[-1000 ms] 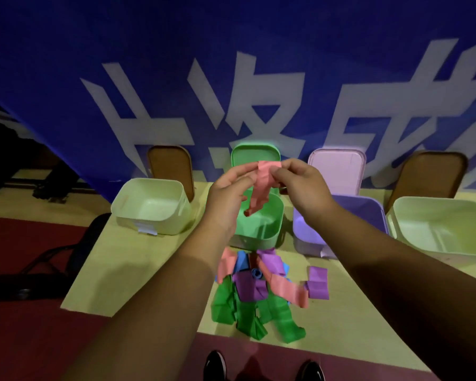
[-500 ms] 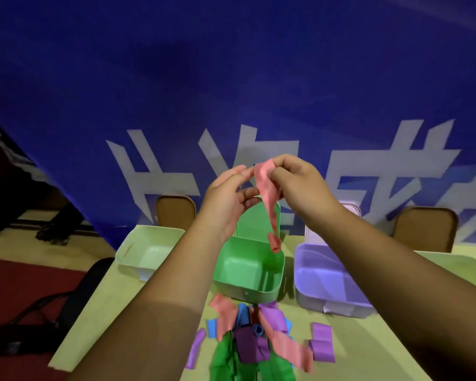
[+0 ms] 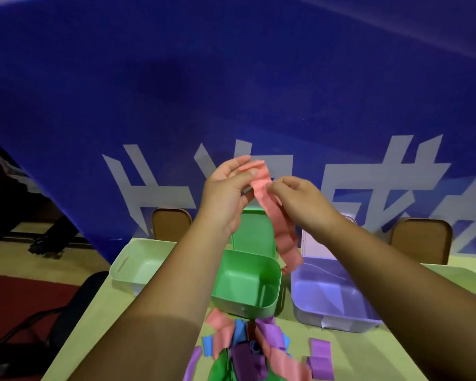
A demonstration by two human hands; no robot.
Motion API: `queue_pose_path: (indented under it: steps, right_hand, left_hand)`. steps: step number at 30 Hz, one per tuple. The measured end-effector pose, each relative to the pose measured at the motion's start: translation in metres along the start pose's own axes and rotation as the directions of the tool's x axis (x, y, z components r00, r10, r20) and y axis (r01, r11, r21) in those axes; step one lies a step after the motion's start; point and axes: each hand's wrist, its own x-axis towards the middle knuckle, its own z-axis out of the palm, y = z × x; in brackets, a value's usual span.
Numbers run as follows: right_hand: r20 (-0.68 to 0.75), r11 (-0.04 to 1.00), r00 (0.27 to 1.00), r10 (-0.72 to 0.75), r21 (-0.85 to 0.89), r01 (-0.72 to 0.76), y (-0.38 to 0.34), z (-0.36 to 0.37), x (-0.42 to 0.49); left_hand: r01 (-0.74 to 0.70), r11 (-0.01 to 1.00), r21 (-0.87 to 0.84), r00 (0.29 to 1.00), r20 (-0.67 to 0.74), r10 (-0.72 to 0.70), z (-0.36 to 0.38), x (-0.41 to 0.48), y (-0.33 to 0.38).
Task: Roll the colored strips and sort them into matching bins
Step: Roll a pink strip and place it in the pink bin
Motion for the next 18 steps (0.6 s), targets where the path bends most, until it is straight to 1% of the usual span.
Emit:
queue_pose_path:
  steps: [4,6,8,11,15,18]
  right_hand:
    - [0.028,0.998,0.998,-0.060,-0.006,0.060,-0.005,-0.009,0.000]
    - [0.037,0.993,0.994,-0.101,0.058,0.099,-0.011,-0.012,0.000]
    - [0.032,0.984,0.991,-0.131,0.130,0.125,-0.017,-0.013,0.002]
    - [-0.008,0.979,0.987,-0.163,0.126,0.162,-0.026,-0.014,0.004]
    - [0.057,0.977,0.986,-0.155,0.159,0.145,-0.032,-0.015,0.002]
    - [0.054,0.979,0.983,-0.176,0.111,0.169,-0.033,-0.014,-0.001]
  left_hand:
    - [-0.016,0.999,0.032,0.999,0.043,0.015,0.005,-0.004,0.010]
    - [-0.040,0.996,0.073,0.997,0.067,0.035,0.006,-0.005,0.014]
    - [-0.081,0.984,0.156,0.994,0.079,0.069,0.006,-0.006,0.016]
    - [-0.160,0.941,0.298,0.986,0.083,0.141,0.004,-0.007,0.017]
    - [-0.221,0.883,0.414,0.975,0.081,0.206,0.000,-0.006,0.014]
    - [-0.243,0.843,0.479,0.969,0.081,0.233,-0.003,-0.006,0.014]
